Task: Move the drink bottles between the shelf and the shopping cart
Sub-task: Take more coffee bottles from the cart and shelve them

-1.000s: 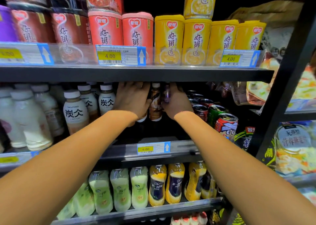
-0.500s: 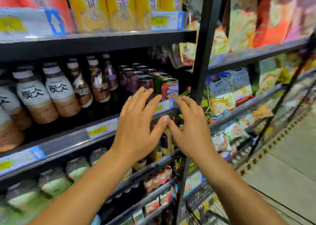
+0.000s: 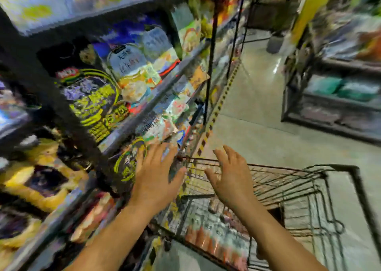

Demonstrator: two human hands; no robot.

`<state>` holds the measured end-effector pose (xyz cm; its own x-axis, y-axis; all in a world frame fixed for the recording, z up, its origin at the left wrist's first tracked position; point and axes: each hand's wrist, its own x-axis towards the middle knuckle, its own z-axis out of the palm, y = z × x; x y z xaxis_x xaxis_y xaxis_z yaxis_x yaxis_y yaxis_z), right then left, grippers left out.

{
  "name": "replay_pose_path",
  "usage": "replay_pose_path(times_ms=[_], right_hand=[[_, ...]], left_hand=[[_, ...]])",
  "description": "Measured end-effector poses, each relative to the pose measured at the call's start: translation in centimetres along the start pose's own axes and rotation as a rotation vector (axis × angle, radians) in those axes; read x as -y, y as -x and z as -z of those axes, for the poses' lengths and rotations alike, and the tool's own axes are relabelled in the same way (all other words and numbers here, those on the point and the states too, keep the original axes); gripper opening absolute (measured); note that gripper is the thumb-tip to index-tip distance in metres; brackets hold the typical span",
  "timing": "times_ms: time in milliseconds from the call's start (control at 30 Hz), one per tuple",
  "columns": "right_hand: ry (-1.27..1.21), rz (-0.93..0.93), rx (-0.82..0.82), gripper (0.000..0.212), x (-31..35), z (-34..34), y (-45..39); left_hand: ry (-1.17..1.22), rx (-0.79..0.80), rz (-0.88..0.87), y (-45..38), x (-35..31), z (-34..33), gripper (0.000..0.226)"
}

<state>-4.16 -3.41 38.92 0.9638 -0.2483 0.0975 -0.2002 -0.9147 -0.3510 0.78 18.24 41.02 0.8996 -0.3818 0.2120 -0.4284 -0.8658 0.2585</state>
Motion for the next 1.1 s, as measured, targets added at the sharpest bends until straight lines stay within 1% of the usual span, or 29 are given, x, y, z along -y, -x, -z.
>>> replay_pose_path(times_ms=[100, 267, 333, 433, 567, 667, 733, 800, 867, 933, 1000, 1033, 1100], right_hand=[[0.04, -0.12, 0.093, 0.07, -5.9, -1.5, -0.2], [0.059, -0.272, 0.197, 0.068, -13.6, -5.1, 0.2], [0.05, -0.351, 0.245, 0.066, -16.1, -6.8, 0.3], [0.027, -0.437, 0.3, 0.063, -18.5, -9.1, 1.1], [-0.004, -0.587, 0.371, 0.059, -21.6, -14.0, 1.2], [-0.078, -0.72, 0.446, 0.062, -23.3, -18.0, 1.1], [-0.155, -0.828, 0.452, 0.058, -24.3, -20.6, 1.1], [-0.199, -0.909, 0.457, 0.056, -25.6, -23.6, 1.3], [-0.2, -0.951, 0.462, 0.055, -27.3, -26.7, 1.6], [-0.171, -0.969, 0.459, 0.053, -29.0, -29.5, 1.9], [-0.133, -0.958, 0.428, 0.05, -29.8, -30.7, 1.1], [-0.104, -0.942, 0.411, 0.049, -30.3, -31.3, 0.7], [-0.015, -0.894, 0.38, 0.048, -31.4, -32.5, -0.5]], left_hand=[[0.027, 0.122, 0.01, -2.1, -2.4, -5.4, 0.078], [0.163, 0.308, 0.067, -3.8, -4.2, -14.9, 0.075], [0.197, 0.407, 0.093, -4.2, -4.6, -18.6, 0.071], [0.247, 0.522, 0.162, -4.5, -4.6, -22.3, 0.066], [0.283, 0.659, 0.235, -5.4, -3.7, -28.6, 0.063], [0.295, 0.741, 0.28, -6.4, -2.9, -33.1, 0.062], [0.28, 0.794, 0.303, -7.2, -2.8, -35.9, 0.064], [0.308, 0.812, 0.331, -7.7, -2.8, -38.9, 0.059], [0.346, 0.816, 0.332, -8.0, -2.7, -42.0, 0.051], [0.361, 0.84, 0.284, -7.9, -2.8, -44.8, 0.044], [0.431, 0.872, 0.239, -7.1, -3.2, -47.5, 0.046], [0.481, 0.907, 0.242, -6.6, -3.6, -48.7, 0.048], [0.541, 0.952, 0.236, -5.4, -5.1, -50.9, 0.042]])
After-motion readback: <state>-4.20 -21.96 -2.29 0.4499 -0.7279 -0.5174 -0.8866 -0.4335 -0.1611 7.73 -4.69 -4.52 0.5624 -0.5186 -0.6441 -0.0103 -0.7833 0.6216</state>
